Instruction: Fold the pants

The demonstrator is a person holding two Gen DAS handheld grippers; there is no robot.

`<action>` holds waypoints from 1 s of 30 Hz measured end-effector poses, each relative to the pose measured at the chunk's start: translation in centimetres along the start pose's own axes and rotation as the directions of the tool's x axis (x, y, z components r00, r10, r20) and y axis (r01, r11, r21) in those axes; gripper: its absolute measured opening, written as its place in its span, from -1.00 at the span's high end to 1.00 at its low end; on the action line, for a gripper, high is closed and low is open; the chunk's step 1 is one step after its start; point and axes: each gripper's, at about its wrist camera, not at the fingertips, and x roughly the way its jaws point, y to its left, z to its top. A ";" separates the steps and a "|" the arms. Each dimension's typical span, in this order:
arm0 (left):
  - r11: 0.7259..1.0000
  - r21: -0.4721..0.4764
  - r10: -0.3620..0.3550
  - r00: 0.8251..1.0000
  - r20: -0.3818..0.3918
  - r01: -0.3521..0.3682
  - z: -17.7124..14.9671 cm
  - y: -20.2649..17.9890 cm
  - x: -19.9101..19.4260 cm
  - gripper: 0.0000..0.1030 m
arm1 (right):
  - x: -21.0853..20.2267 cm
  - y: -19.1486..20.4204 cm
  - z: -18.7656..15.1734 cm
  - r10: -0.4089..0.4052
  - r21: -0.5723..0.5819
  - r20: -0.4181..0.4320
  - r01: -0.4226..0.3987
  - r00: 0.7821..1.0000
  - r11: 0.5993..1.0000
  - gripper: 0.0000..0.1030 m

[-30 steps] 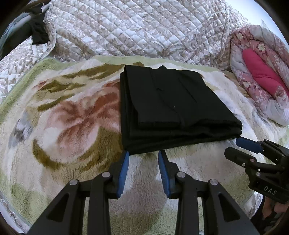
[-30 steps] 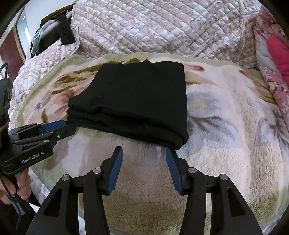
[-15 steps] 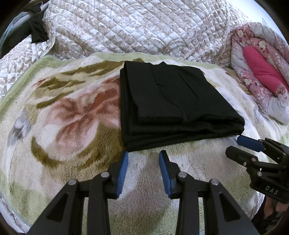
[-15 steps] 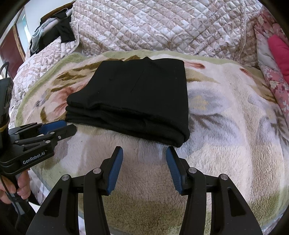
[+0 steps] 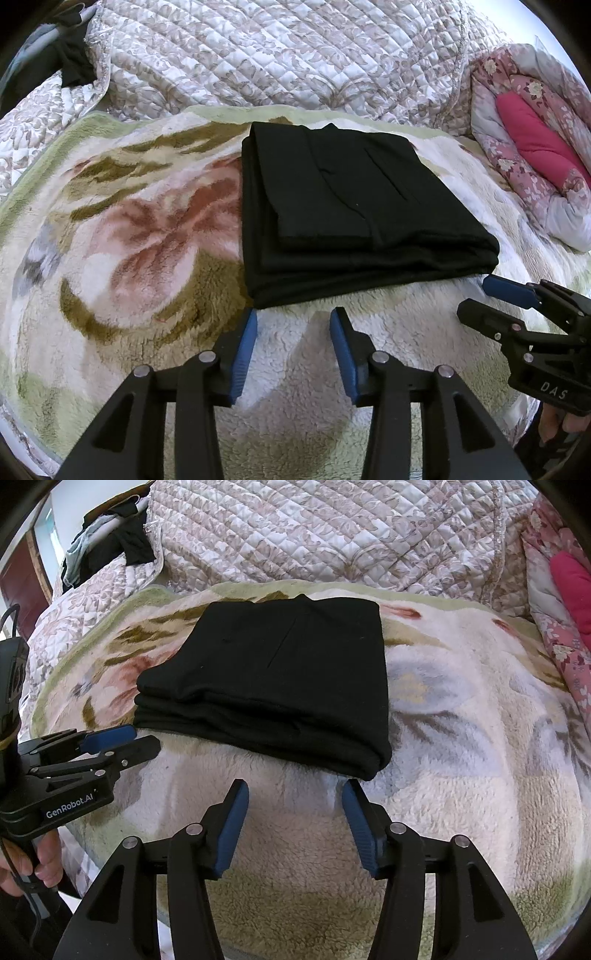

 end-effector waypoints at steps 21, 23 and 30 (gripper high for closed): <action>1.000 0.006 -0.019 1.000 -0.018 0.019 0.2 0.0 0.4 -0.05 | 0.3 0.2 -0.3 -0.006 -0.015 -0.004 0.006 1.000 1.000 -0.07; 1.000 0.002 -0.021 1.000 -0.019 0.021 0.2 0.0 0.4 -0.07 | 0.3 0.2 -0.2 -0.006 -0.015 -0.004 0.006 1.000 1.000 -0.07; 1.000 0.018 -0.006 1.000 -0.019 0.007 0.0 -0.2 0.5 -0.14 | 0.3 0.2 -0.2 -0.007 -0.015 -0.004 0.007 1.000 1.000 -0.07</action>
